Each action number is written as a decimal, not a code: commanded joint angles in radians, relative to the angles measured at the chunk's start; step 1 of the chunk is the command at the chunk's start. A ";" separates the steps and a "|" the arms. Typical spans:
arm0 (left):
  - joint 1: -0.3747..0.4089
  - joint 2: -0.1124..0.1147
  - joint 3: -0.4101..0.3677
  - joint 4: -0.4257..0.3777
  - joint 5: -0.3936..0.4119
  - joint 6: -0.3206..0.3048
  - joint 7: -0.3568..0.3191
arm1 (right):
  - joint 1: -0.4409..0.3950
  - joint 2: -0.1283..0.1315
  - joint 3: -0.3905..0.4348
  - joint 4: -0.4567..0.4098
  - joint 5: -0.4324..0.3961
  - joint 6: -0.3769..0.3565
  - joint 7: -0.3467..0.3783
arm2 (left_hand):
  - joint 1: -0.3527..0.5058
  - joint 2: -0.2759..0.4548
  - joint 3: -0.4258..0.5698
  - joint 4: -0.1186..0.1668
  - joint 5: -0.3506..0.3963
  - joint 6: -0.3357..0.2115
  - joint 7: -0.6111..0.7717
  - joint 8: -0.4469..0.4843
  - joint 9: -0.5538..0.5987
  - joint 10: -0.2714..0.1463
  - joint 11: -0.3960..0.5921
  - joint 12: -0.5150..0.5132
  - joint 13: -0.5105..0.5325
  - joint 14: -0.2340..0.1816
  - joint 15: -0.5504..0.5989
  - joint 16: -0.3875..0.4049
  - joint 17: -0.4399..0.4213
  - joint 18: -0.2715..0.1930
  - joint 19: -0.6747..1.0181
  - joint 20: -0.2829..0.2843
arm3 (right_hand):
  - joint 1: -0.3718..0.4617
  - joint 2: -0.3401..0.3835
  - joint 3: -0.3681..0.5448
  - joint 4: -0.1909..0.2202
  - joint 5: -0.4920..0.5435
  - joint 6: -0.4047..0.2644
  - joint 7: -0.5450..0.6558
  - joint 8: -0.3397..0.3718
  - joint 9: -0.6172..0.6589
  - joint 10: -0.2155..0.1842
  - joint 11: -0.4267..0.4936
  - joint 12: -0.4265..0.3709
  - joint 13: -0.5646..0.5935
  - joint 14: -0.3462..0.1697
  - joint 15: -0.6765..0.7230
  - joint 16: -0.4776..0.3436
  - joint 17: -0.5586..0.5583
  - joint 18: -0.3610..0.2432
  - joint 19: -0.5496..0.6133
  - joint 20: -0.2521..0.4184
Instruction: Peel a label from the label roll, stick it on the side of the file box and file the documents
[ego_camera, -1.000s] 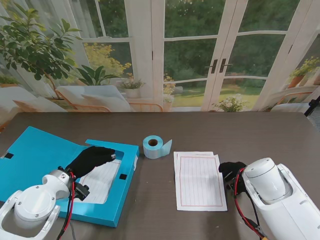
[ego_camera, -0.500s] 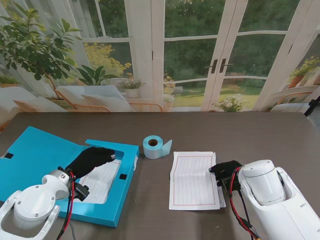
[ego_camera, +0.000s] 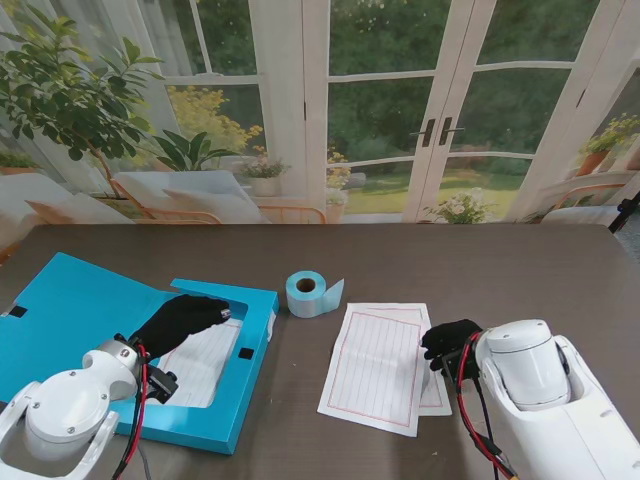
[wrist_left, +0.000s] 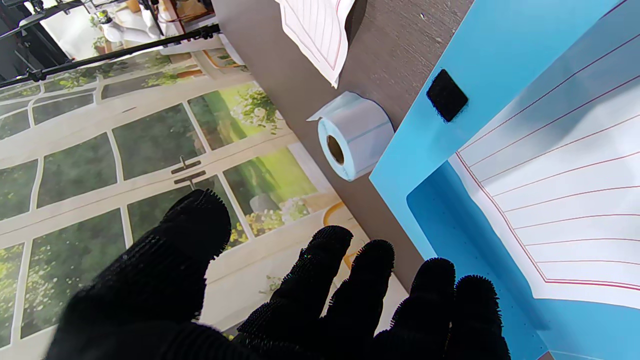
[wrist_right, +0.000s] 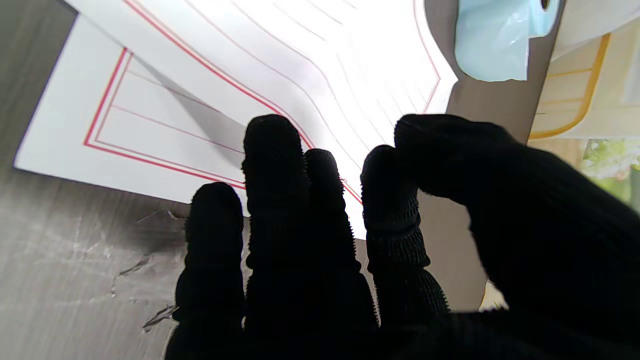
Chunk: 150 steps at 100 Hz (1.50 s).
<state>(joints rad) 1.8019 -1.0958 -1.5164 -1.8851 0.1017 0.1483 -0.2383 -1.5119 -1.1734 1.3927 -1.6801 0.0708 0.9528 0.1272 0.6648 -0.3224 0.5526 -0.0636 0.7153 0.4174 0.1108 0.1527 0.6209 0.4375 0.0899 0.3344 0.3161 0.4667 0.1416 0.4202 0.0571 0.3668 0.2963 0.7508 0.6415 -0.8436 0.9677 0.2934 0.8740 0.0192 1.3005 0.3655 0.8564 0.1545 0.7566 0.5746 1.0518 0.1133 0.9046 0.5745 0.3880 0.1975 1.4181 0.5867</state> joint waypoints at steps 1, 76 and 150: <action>0.008 -0.003 -0.002 -0.011 -0.004 0.007 -0.018 | -0.003 0.020 -0.024 -0.006 -0.059 0.048 0.047 | 0.006 0.036 -0.018 -0.008 0.026 -0.002 -0.010 0.007 -0.002 0.006 -0.003 0.001 0.001 0.016 -0.019 0.013 0.007 -0.003 -0.026 0.025 | -0.049 -0.024 0.013 0.152 -0.089 -0.035 -0.052 -0.035 -0.006 -0.030 0.015 0.010 0.026 -0.005 0.021 0.015 0.260 0.020 0.005 0.010; 0.012 -0.003 -0.004 -0.009 -0.013 0.003 -0.023 | 0.023 0.054 -0.084 -0.014 -0.670 0.061 0.614 | 0.013 0.050 -0.039 -0.005 0.024 -0.001 -0.013 0.007 -0.003 0.010 -0.003 0.000 0.005 0.018 -0.024 0.015 0.011 -0.004 -0.043 0.051 | -0.591 0.525 -0.102 0.492 -0.311 0.093 -0.559 -0.057 -0.166 0.012 0.130 0.056 -0.064 0.014 0.156 0.032 0.174 -0.001 0.087 0.044; 0.007 -0.002 0.000 -0.002 -0.016 -0.002 -0.026 | 0.062 0.031 -0.090 0.045 -0.527 0.062 0.568 | 0.013 0.055 -0.045 -0.005 0.026 -0.003 -0.013 0.008 -0.002 0.009 -0.003 0.000 0.004 0.016 -0.025 0.015 0.011 -0.006 -0.049 0.058 | -0.512 0.405 -0.060 0.515 -0.338 -0.007 -0.525 -0.076 -0.300 -0.002 0.131 0.051 -0.157 -0.011 0.179 0.034 0.094 -0.037 0.065 0.064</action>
<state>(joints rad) 1.8088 -1.0958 -1.5174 -1.8881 0.0868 0.1499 -0.2458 -1.4336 -1.0937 1.2646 -1.6393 -0.4219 0.9538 0.6715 0.6651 -0.2882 0.5283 -0.0636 0.7152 0.4194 0.1092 0.1550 0.6209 0.4422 0.0892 0.3344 0.3167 0.4676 0.1309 0.4297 0.0587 0.3670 0.2709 0.7933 0.0982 -0.3734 0.8935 0.7795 0.4814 0.0508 0.7296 0.2683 0.5865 0.1583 0.8746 0.6139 0.9296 0.1212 1.0633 0.6030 0.3887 0.1881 1.4514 0.6312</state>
